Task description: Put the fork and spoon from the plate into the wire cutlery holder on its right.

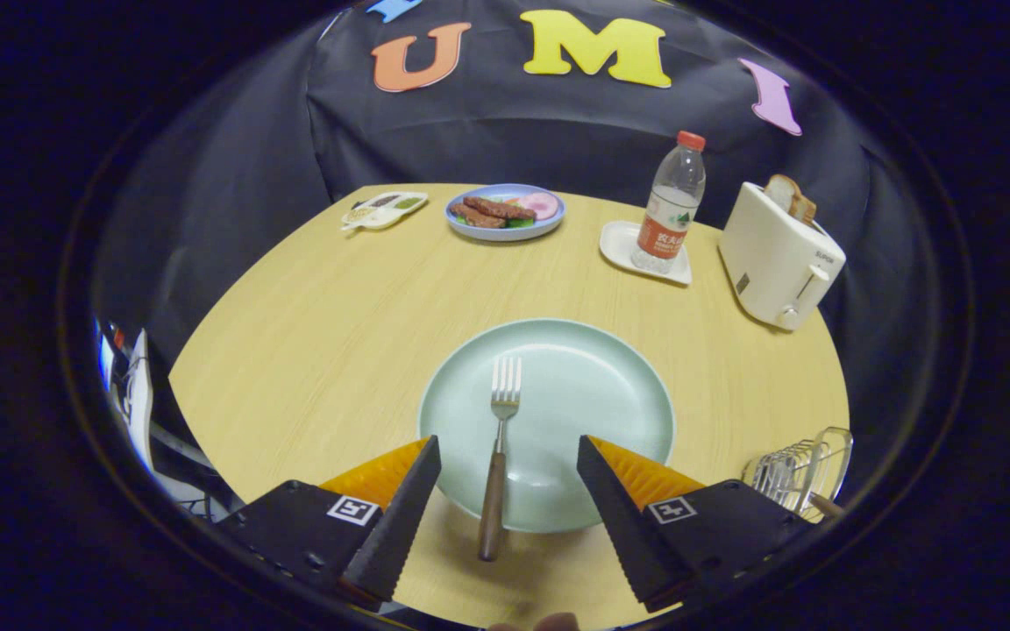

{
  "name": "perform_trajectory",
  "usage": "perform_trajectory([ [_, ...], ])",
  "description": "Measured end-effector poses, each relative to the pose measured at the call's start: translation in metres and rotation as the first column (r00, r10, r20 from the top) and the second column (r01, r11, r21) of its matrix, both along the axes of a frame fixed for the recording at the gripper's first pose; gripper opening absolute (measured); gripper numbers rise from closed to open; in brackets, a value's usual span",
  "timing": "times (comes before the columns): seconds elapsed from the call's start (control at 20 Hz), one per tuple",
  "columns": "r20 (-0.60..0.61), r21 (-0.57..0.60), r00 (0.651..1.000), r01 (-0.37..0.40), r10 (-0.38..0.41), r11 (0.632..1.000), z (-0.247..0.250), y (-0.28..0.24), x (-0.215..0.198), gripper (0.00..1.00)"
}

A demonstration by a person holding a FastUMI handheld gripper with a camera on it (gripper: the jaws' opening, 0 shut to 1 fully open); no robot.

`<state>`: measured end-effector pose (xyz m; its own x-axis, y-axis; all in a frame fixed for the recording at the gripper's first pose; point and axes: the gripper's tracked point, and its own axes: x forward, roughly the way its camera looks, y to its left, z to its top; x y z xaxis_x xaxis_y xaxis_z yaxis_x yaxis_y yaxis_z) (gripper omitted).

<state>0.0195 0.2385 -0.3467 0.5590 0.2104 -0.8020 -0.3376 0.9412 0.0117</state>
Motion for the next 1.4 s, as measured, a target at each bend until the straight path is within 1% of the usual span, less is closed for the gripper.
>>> perform_trajectory([
  [0.2, -0.047, -0.020, 0.999, 0.025, -0.026, 0.999, -0.026, 0.004, 0.002, 0.94],
  [0.25, -0.061, -0.026, 0.998, 0.022, -0.024, 0.999, -0.029, 0.004, 0.001, 0.90],
  [0.45, -0.095, -0.057, 0.995, 0.011, -0.016, 0.998, -0.041, 0.006, 0.000, 0.57],
  [0.55, -0.117, -0.062, 0.993, 0.007, -0.014, 0.998, -0.045, 0.007, 0.001, 0.30],
  [0.6, -0.121, -0.068, 0.992, 0.010, -0.018, 0.998, -0.047, 0.005, 0.002, 0.21],
  [0.65, -0.119, -0.075, 0.993, 0.014, -0.023, 0.997, -0.048, 0.003, 0.006, 0.18],
  [0.7, -0.124, -0.078, 0.992, 0.012, -0.022, 0.997, -0.045, 0.002, 0.004, 0.08],
  [0.75, -0.124, -0.081, 0.992, 0.019, -0.029, 0.997, -0.047, 0.000, 0.005, 0.08],
  [0.8, -0.132, -0.072, 0.991, 0.025, -0.035, 0.997, -0.039, -0.003, 0.004, 0.01],
  [0.95, -0.127, -0.062, 0.991, 0.042, -0.049, 0.997, -0.018, -0.018, 0.008, 0.01],
  [1.1, -0.133, -0.052, 0.990, 0.050, -0.056, 0.997, 0.015, -0.041, 0.008, 0.01],
  [1.2, -0.113, -0.064, 0.992, 0.053, -0.060, 0.997, 0.043, -0.072, 0.013, 0.01],
  [1.4, -0.099, -0.080, 0.986, 0.128, -0.136, 0.989, 0.090, -0.148, 0.016, 0.01],
])
